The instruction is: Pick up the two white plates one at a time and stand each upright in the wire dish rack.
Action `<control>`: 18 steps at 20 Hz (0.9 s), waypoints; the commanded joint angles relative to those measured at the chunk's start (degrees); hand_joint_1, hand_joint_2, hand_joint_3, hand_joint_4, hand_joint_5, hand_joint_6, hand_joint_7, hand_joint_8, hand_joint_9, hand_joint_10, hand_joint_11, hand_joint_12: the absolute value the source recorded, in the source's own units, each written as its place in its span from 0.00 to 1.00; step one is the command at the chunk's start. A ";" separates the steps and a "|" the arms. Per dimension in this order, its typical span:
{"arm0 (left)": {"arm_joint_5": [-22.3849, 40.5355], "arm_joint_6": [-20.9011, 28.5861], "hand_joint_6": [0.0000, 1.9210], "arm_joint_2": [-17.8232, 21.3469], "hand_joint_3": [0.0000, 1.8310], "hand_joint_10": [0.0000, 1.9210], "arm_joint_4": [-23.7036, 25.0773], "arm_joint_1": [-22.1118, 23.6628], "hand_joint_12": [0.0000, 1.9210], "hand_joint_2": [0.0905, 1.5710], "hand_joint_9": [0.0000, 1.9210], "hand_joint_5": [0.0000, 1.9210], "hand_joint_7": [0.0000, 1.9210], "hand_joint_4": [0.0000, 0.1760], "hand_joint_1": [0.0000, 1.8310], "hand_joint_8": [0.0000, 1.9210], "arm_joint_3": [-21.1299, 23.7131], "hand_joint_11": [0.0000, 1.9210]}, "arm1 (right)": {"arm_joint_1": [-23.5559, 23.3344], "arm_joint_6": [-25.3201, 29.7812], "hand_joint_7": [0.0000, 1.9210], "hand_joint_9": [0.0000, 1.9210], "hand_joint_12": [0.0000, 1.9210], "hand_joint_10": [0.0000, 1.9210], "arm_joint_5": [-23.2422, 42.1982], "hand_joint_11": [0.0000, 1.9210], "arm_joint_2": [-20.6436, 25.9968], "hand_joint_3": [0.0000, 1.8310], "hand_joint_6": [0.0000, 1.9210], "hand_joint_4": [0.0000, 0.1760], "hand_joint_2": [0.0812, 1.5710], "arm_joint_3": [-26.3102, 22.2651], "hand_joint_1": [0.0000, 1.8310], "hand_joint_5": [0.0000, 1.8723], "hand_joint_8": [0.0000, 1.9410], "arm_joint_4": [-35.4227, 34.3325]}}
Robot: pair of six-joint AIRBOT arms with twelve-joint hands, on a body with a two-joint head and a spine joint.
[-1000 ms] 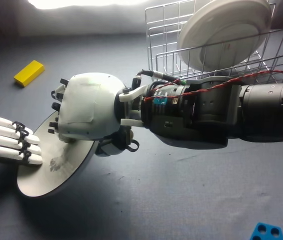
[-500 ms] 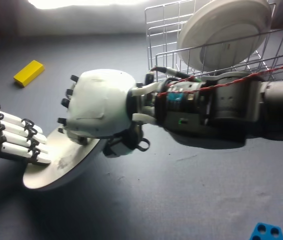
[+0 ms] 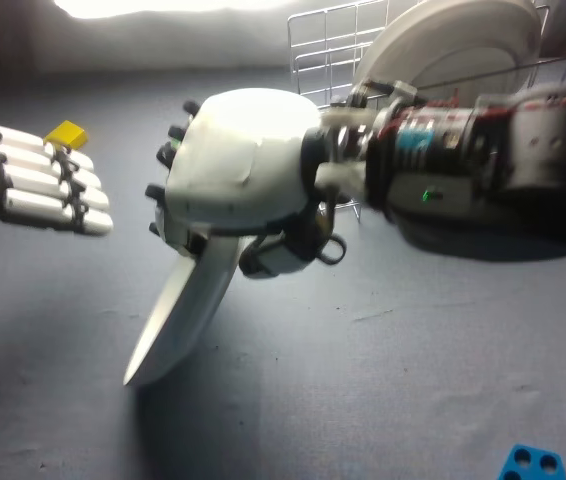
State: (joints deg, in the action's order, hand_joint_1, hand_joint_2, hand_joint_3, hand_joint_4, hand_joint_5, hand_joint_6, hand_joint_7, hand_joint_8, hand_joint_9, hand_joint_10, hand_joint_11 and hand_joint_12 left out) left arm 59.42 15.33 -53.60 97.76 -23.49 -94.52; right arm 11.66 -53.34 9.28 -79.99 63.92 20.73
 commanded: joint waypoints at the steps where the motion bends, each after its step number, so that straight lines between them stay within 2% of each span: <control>1: 1.13 0.19 0.00 0.89 0.00 0.00 -3.25 0.69 0.00 0.68 0.00 0.01 0.01 0.00 0.00 0.00 -0.60 0.00 | -1.74 1.39 0.56 0.46 0.65 0.60 4.62 0.34 0.56 0.00 0.49 0.00 0.68 -0.39 0.75 0.55 0.40 -0.33; 2: 1.12 0.61 0.00 0.95 0.00 0.00 -3.25 0.70 0.00 0.68 0.00 0.01 0.01 0.00 0.00 0.00 -0.81 0.00 | -2.46 2.50 0.57 0.49 0.63 0.38 4.11 0.34 0.99 0.00 0.47 0.00 0.67 -0.62 0.69 0.56 0.40 -0.32; 3: 1.12 0.90 0.00 0.96 0.00 0.00 -3.24 0.70 0.00 0.68 0.00 0.00 0.01 0.00 0.00 0.00 -1.00 0.00 | -3.05 3.46 0.58 0.48 0.62 0.54 3.92 0.35 1.43 0.00 0.49 0.00 0.67 -0.83 0.74 0.55 0.38 -0.31; 4: 1.12 1.06 0.00 0.96 0.00 0.00 -3.23 0.66 0.00 0.68 0.00 0.01 0.01 0.00 0.00 0.00 -1.40 0.00 | -4.18 5.57 0.58 0.47 0.62 0.58 3.38 0.35 2.32 0.00 0.49 0.00 0.67 -1.37 0.75 0.54 0.38 -0.30; 6: 1.12 1.11 0.00 0.96 0.00 0.00 -3.21 0.51 0.00 0.68 0.00 0.01 0.02 0.00 0.00 0.00 -1.90 0.00 | -5.46 7.68 0.60 0.48 0.61 0.57 2.32 0.35 3.39 0.00 0.46 0.00 0.66 -2.06 0.75 0.56 0.34 -0.27; 10: 1.12 1.54 0.00 1.01 0.00 0.00 -3.18 -0.36 0.00 0.68 0.00 0.01 0.01 0.00 0.00 0.00 -2.91 0.00 | -7.90 13.46 0.59 0.49 0.63 0.56 0.62 0.36 5.61 0.00 0.45 0.00 0.66 -3.04 0.76 0.56 0.35 -0.18; 13: 1.11 1.54 0.00 1.00 0.00 0.00 -3.18 -1.32 0.00 0.67 0.00 0.01 0.01 0.00 0.00 0.00 -3.43 0.00 | -9.47 19.32 0.60 0.49 0.62 0.56 0.25 0.36 7.37 0.00 0.46 0.00 0.66 -3.62 0.76 0.55 0.34 -0.11; 17: 1.12 1.54 0.00 1.02 0.00 0.00 -3.16 -2.39 0.00 0.68 0.01 0.02 0.02 0.00 0.00 0.00 -4.02 0.00 | -11.77 30.69 0.61 0.49 0.63 0.56 0.14 0.35 9.15 0.00 0.46 0.00 0.66 -3.77 0.76 0.56 0.35 0.00; 18: 1.13 1.54 0.00 1.05 0.00 0.00 -3.16 -2.56 0.00 0.68 0.01 0.02 0.02 0.00 0.00 0.00 -4.07 0.00 | -12.39 31.50 0.60 0.49 0.63 0.56 -0.24 0.35 9.39 0.00 0.46 0.00 0.66 -3.93 0.76 0.56 0.35 0.03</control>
State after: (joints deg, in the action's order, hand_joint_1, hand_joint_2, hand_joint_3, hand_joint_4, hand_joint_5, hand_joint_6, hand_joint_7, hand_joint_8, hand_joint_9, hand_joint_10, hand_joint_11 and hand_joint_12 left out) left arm 59.72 16.67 -53.30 98.15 -26.39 -98.13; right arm 0.16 -22.22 1.23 -70.61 60.16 21.45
